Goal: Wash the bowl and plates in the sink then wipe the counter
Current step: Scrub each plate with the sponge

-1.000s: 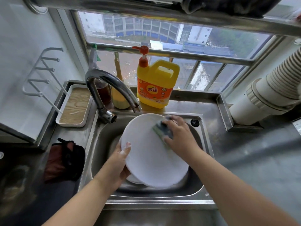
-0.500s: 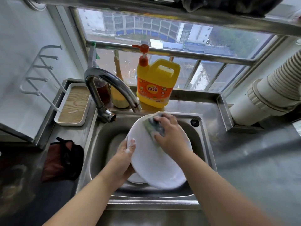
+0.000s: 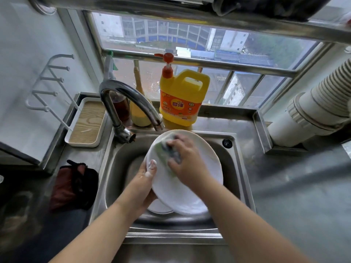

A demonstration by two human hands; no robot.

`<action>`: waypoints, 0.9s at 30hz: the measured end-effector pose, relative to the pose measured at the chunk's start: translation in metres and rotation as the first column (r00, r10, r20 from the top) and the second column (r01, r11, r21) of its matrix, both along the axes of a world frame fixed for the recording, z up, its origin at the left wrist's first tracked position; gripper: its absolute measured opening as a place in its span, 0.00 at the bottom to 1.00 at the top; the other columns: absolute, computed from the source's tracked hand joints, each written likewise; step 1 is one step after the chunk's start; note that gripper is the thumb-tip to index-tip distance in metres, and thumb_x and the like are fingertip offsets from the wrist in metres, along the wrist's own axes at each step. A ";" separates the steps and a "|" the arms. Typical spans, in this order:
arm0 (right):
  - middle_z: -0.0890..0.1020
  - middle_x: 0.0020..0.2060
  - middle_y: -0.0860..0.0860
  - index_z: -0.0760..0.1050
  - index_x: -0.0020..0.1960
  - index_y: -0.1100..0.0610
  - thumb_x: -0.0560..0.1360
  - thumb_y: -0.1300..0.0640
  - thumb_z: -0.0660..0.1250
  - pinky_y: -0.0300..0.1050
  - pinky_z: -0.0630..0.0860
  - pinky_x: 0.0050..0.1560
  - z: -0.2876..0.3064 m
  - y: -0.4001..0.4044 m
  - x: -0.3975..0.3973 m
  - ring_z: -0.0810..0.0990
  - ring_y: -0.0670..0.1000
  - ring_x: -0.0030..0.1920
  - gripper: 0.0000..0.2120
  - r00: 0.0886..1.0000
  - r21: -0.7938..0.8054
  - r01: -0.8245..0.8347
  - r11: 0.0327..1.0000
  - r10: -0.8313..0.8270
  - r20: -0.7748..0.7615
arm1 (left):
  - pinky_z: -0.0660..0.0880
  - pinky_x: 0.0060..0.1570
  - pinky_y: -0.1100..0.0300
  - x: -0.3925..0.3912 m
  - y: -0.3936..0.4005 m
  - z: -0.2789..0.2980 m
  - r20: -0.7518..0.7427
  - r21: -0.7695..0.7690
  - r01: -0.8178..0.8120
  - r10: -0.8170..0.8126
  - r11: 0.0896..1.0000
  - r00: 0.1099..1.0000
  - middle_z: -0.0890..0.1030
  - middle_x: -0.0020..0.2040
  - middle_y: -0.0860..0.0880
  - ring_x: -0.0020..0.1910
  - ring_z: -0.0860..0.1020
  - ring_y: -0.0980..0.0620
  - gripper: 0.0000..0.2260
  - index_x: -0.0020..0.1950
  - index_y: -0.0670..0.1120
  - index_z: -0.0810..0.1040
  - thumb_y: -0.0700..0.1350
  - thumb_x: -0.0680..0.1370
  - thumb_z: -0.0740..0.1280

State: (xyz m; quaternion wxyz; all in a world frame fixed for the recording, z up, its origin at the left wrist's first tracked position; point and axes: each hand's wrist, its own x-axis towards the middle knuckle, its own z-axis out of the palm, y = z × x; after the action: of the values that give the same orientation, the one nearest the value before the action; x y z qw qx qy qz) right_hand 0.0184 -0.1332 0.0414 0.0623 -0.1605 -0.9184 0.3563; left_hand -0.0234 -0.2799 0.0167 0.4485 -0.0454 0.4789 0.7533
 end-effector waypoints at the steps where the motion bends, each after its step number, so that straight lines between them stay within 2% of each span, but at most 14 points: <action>1: 0.67 0.70 0.49 0.74 0.65 0.51 0.73 0.54 0.68 0.41 0.61 0.66 -0.001 -0.011 0.006 0.67 0.52 0.66 0.20 0.996 -0.011 -0.089 0.996 0.089 0.011 | 0.81 0.42 0.52 -0.003 -0.001 0.001 0.020 0.027 -0.035 0.034 0.999 0.999 0.82 0.57 0.45 0.53 0.82 0.46 0.17 0.65 0.53 0.72 0.53 0.77 0.58; 3: 0.67 0.71 0.49 0.75 0.64 0.51 0.72 0.55 0.68 0.42 0.61 0.64 -0.011 -0.016 0.028 0.69 0.56 0.64 0.21 0.974 -0.008 -0.215 0.977 0.215 0.073 | 0.81 0.41 0.52 -0.009 -0.008 -0.002 0.041 0.050 -0.080 0.078 0.996 0.996 0.82 0.57 0.43 0.51 0.82 0.45 0.17 0.65 0.51 0.72 0.52 0.77 0.58; 5: 0.67 0.71 0.49 0.75 0.65 0.51 0.70 0.57 0.67 0.41 0.60 0.63 -0.015 -0.002 0.041 0.69 0.58 0.64 0.23 0.963 0.024 -0.244 0.969 0.239 0.127 | 0.81 0.42 0.53 -0.007 -0.015 -0.005 0.011 0.010 -0.066 0.065 0.998 0.998 0.82 0.58 0.45 0.53 0.82 0.46 0.19 0.66 0.53 0.71 0.53 0.76 0.59; 9: 0.64 0.73 0.49 0.70 0.69 0.50 0.73 0.58 0.67 0.50 0.60 0.69 -0.011 0.035 0.028 0.66 0.57 0.68 0.25 0.995 0.178 -0.030 0.984 0.012 0.101 | 0.81 0.42 0.55 -0.002 -0.011 -0.006 -0.013 -0.061 -0.018 0.017 0.998 1.000 0.82 0.57 0.50 0.54 0.82 0.49 0.19 0.66 0.58 0.71 0.54 0.74 0.61; 11: 0.61 0.74 0.47 0.66 0.71 0.48 0.76 0.54 0.65 0.51 0.60 0.70 -0.003 0.052 0.025 0.63 0.56 0.68 0.24 0.984 0.272 0.036 0.962 -0.083 0.161 | 0.80 0.44 0.53 -0.008 -0.009 -0.004 0.001 -0.059 -0.030 0.030 0.998 1.000 0.82 0.58 0.49 0.55 0.81 0.47 0.17 0.67 0.58 0.70 0.54 0.78 0.59; 13: 0.62 0.74 0.46 0.66 0.71 0.47 0.77 0.51 0.64 0.53 0.61 0.68 0.000 0.062 0.035 0.64 0.57 0.67 0.23 0.962 0.347 0.040 0.937 -0.130 0.239 | 0.80 0.44 0.52 -0.018 -0.009 -0.003 -0.015 -0.051 -0.077 0.076 0.996 0.997 0.80 0.60 0.47 0.58 0.80 0.45 0.17 0.69 0.57 0.69 0.54 0.80 0.57; 15: 0.65 0.72 0.46 0.68 0.70 0.47 0.76 0.50 0.64 0.51 0.66 0.66 -0.003 0.064 0.054 0.67 0.58 0.65 0.23 0.943 0.329 0.001 0.944 -0.111 0.314 | 0.80 0.42 0.52 -0.027 -0.011 -0.005 -0.018 -0.066 -0.150 0.149 0.987 0.989 0.79 0.62 0.47 0.59 0.79 0.44 0.18 0.70 0.56 0.67 0.53 0.80 0.56; 18: 0.70 0.69 0.47 0.70 0.69 0.47 0.72 0.53 0.67 0.45 0.68 0.65 -0.009 0.067 0.090 0.71 0.56 0.63 0.24 0.930 0.201 0.014 0.980 -0.086 0.358 | 0.81 0.40 0.51 -0.035 -0.021 -0.011 0.052 -0.109 -0.212 0.218 0.971 0.975 0.79 0.61 0.45 0.58 0.78 0.44 0.18 0.71 0.53 0.67 0.53 0.82 0.54; 20: 0.73 0.65 0.47 0.64 0.72 0.42 0.72 0.53 0.67 0.42 0.69 0.61 -0.008 0.072 0.110 0.73 0.52 0.61 0.30 0.916 0.211 0.003 0.977 -0.087 0.392 | 0.78 0.47 0.49 -0.037 -0.027 -0.013 0.129 -0.092 -0.222 0.233 0.971 0.964 0.80 0.60 0.45 0.58 0.77 0.44 0.19 0.70 0.50 0.69 0.54 0.82 0.52; 22: 0.74 0.61 0.45 0.47 0.75 0.34 0.71 0.53 0.66 0.42 0.72 0.55 -0.002 0.069 0.119 0.74 0.50 0.55 0.41 0.891 0.184 -0.053 0.981 -0.037 0.452 | 0.74 0.55 0.47 -0.037 -0.030 -0.014 0.146 -0.075 -0.218 0.226 0.973 0.963 0.81 0.58 0.45 0.60 0.77 0.44 0.20 0.69 0.49 0.70 0.55 0.82 0.50; 23: 0.74 0.59 0.43 0.40 0.73 0.32 0.71 0.53 0.66 0.42 0.73 0.53 0.002 0.064 0.119 0.74 0.50 0.53 0.45 0.887 0.155 -0.094 0.983 0.012 0.461 | 0.73 0.56 0.47 -0.036 -0.030 -0.012 0.141 -0.070 -0.209 0.218 0.975 0.966 0.81 0.58 0.45 0.58 0.77 0.45 0.19 0.68 0.49 0.71 0.55 0.82 0.50; 25: 0.70 0.54 0.40 0.33 0.72 0.31 0.72 0.52 0.67 0.40 0.71 0.52 0.006 0.048 0.110 0.73 0.49 0.50 0.48 0.896 0.118 -0.160 0.980 0.094 0.434 | 0.78 0.48 0.49 -0.034 -0.027 -0.011 0.136 -0.086 -0.189 0.200 0.978 0.970 0.81 0.57 0.45 0.54 0.79 0.46 0.18 0.68 0.50 0.69 0.54 0.83 0.51; 27: 0.70 0.51 0.40 0.38 0.74 0.34 0.73 0.51 0.67 0.39 0.67 0.54 0.007 0.034 0.100 0.70 0.48 0.51 0.44 0.920 0.116 -0.184 0.976 0.130 0.369 | 0.80 0.40 0.53 -0.032 -0.026 -0.012 0.125 -0.128 -0.159 0.175 0.979 0.977 0.80 0.59 0.44 0.55 0.80 0.46 0.18 0.70 0.51 0.68 0.54 0.82 0.52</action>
State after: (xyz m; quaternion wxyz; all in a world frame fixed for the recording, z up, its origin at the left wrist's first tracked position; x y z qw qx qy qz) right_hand 0.1179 -0.0988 0.0480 -0.1237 -0.1436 -0.9481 0.2553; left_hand -0.0551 -0.3060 0.0046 0.4117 -0.1631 0.4852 0.7540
